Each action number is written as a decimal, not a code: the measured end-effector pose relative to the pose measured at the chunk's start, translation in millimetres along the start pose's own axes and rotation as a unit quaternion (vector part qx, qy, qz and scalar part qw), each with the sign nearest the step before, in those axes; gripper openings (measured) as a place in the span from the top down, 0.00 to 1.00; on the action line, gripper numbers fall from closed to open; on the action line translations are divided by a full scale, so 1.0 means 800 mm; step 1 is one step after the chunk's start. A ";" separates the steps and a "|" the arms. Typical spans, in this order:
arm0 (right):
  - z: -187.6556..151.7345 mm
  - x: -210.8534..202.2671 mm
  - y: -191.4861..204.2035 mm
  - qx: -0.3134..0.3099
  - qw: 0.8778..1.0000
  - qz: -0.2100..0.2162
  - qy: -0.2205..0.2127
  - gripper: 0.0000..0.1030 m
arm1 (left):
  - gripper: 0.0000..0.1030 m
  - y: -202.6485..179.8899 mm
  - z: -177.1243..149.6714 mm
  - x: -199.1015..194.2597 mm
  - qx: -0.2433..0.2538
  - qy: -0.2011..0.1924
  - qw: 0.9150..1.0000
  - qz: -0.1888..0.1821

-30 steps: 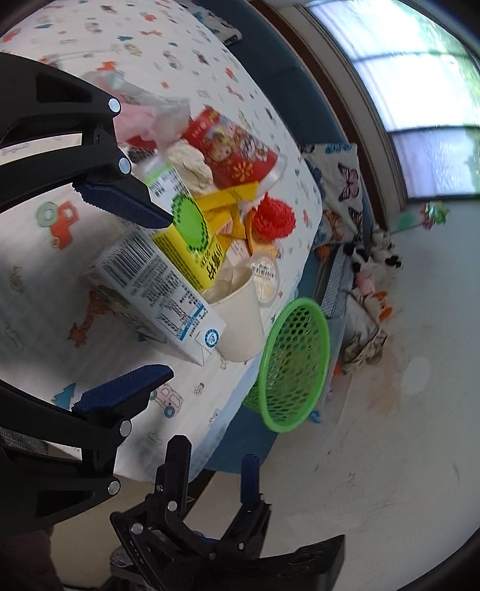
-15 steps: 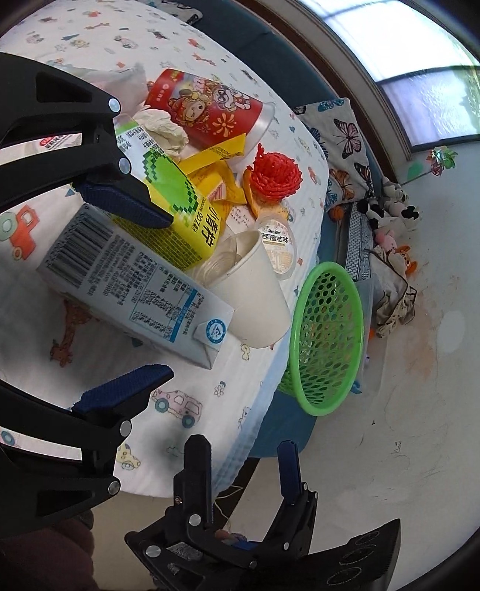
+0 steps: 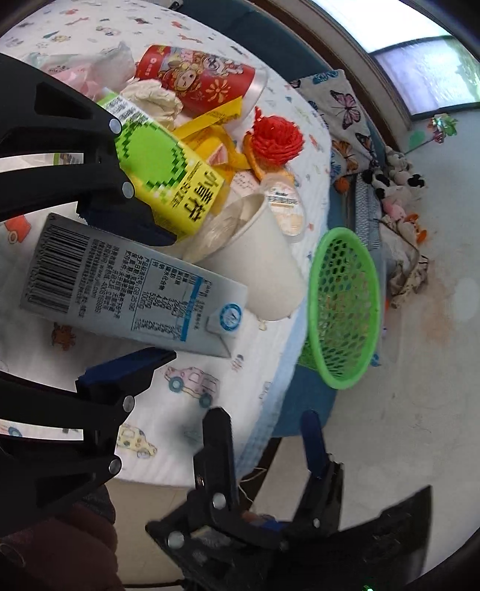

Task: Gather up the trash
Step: 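Reach the left tool to the white milk carton while the right tool approaches the paper cup, then grasp the white milk carton with the left tool while the right tool grasps the paper cup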

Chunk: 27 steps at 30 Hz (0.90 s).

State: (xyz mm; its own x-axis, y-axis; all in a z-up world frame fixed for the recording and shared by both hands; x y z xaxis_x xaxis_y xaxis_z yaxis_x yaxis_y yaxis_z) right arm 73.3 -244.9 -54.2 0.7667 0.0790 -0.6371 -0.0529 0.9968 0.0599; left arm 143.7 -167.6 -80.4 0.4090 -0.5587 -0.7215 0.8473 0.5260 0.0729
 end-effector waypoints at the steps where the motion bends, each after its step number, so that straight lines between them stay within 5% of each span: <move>1: 0.000 0.000 0.000 -0.001 1.000 0.003 0.001 0.06 | 0.47 0.001 -0.001 0.005 -0.006 0.004 1.000 0.002; 8: 0.007 0.006 -0.003 -0.031 0.999 0.027 0.009 0.10 | 0.60 0.001 0.001 0.006 -0.041 -0.014 0.999 0.005; 17: 0.023 0.032 0.001 -0.111 0.992 0.059 0.034 0.25 | 0.61 0.005 -0.002 -0.043 -0.085 -0.054 0.994 0.046; 27: 0.051 0.075 0.033 -0.282 0.951 0.109 0.071 0.27 | 0.61 0.032 -0.018 -0.086 -0.146 -0.069 0.984 0.078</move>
State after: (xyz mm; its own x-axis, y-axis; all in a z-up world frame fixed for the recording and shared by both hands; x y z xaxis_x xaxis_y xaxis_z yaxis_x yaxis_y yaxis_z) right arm 143.7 -214.2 -59.5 0.6063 0.2456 -0.7563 -0.5657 0.8017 -0.1931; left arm 132.2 -106.8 -39.1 0.5850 -0.5282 -0.6154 0.6457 0.7625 -0.0406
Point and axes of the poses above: each gripper's, at about its wrist camera, not at the fingertips, and x roughly the way its jaws point, y to its left, z to its top, the point moved 6 cm from there along x, roughly the way its jaws point, and after that the axes turned 8 degrees about -y, right-handed, at the moved point
